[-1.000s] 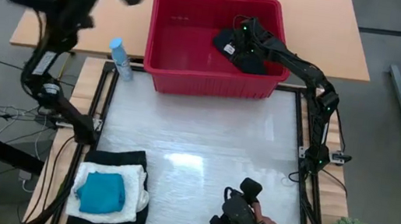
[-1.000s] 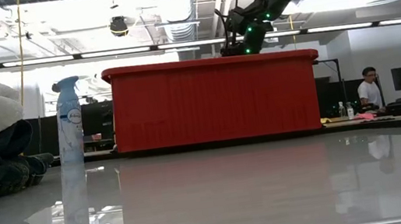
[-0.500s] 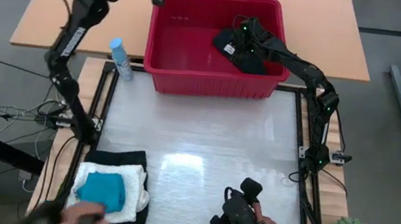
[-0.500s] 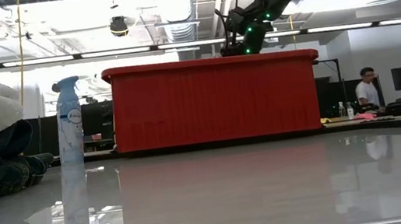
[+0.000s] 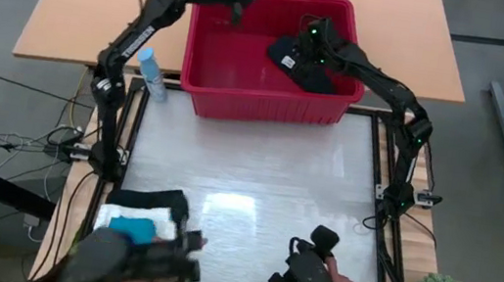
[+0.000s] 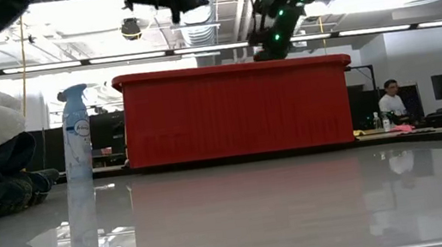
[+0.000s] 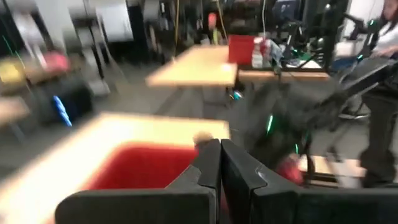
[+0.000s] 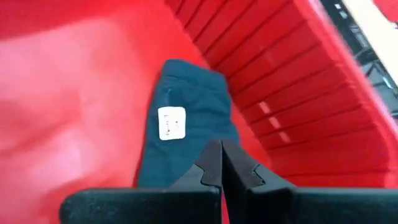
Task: Fold Laundry from Bin
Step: Fold the gray shorts from the red bin
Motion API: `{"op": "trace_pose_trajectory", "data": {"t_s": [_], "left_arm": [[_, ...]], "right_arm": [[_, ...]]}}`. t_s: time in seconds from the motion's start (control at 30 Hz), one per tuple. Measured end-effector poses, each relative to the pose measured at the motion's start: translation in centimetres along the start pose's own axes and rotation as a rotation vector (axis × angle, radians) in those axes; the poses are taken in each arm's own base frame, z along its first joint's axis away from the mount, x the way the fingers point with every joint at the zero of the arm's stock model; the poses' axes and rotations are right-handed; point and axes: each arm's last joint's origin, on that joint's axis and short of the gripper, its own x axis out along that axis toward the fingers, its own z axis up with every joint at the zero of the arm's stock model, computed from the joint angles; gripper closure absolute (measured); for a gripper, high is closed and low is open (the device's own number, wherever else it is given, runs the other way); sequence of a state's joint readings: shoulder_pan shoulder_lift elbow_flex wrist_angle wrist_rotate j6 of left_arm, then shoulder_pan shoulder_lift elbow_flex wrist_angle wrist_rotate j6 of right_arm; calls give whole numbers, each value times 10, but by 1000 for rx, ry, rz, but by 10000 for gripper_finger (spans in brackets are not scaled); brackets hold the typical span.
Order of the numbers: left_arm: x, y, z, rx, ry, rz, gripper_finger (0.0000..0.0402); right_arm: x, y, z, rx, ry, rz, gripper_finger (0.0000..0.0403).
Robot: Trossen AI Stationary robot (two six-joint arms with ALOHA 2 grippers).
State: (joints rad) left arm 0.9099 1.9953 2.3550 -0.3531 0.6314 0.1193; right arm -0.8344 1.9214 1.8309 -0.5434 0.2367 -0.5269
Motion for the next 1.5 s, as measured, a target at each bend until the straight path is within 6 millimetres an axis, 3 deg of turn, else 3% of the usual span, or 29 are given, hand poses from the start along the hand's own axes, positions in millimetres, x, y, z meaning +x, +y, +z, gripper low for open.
{"op": "trace_pose_trajectory", "data": {"t_s": [0.17, 0.3, 0.47, 0.57, 0.67, 0.77, 0.97, 1.07, 1.27, 1.5], "left_arm": [[26, 25, -54, -234, 99, -70, 401], [47, 39, -92, -312, 155, 36, 401], [69, 44, -122, -439, 170, 314, 401], [78, 46, -140, -514, 180, 332, 401], [80, 45, -147, -588, 206, 313, 401], [79, 41, -154, -628, 287, 314, 401], [75, 37, -165, -623, 404, 321, 401], [72, 38, -168, -652, 440, 320, 401], [70, 34, -172, -684, 490, 280, 401], [73, 31, -171, -677, 489, 270, 401]], "right_arm": [[-31, -17, 3, 89, -59, 16, 377], [-42, -28, 2, 227, -159, 170, 379], [-20, -35, -11, 410, -126, 242, 376], [-1, -37, -23, 475, -58, 245, 360], [6, -40, -22, 505, -42, 242, 344], [13, -39, -8, 510, -72, 245, 338], [67, -26, 9, 374, 5, 143, 336], [89, -29, 3, 383, 62, 149, 322], [107, -31, -37, 498, 202, 268, 226], [125, -24, -50, 496, 271, 243, 103]]}}
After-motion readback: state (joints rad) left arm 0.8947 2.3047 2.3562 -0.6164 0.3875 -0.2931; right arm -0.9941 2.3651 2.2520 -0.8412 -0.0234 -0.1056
